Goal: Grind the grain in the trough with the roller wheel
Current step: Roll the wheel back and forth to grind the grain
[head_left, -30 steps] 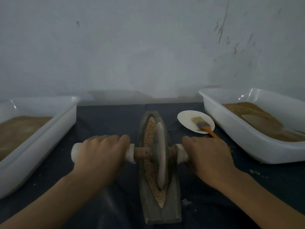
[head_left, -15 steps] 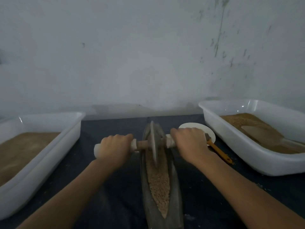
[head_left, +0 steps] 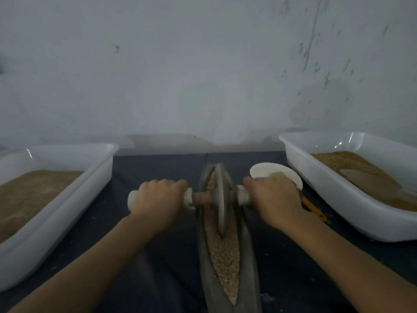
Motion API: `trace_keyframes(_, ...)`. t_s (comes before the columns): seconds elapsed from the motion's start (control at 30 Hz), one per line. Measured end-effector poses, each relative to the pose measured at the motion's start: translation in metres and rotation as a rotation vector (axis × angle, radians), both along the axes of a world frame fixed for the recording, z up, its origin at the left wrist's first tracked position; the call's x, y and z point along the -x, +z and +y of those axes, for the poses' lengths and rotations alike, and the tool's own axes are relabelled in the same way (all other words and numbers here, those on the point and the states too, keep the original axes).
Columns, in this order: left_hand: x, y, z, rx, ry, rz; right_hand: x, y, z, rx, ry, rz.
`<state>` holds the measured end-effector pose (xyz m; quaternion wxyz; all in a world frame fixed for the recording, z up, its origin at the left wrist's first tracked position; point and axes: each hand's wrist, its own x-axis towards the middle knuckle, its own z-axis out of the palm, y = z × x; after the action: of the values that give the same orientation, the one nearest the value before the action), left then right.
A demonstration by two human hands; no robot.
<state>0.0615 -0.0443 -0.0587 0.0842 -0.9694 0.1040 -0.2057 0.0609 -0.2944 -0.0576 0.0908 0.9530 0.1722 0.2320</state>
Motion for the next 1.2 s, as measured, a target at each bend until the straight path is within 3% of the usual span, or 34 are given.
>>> trace_keyframes(0.2, -0.032, -0.001, -0.003, 0.051, 0.048, -0.008, -0.029, 0.003, 0.012, 0.031, -0.073, -0.089)
trace_keyframes(0.57, 0.072, -0.009, 0.015, 0.037, -0.046, 0.116, 0.073, 0.005, -0.001, 0.039, 0.107, -0.120)
trace_keyframes(0.83, 0.002, -0.016, 0.006, 0.058, 0.023, -0.042, -0.004, 0.007, 0.007, 0.088, 0.018, -0.074)
trace_keyframes(1.0, -0.025, -0.018, 0.007, 0.190, 0.016, 0.057, -0.027, 0.015, 0.024, 0.134, 0.013, -0.138)
trace_keyframes(1.2, 0.036, 0.001, 0.004, 0.012, -0.079, 0.003, 0.035, 0.002, 0.000, -0.029, 0.031, 0.062)
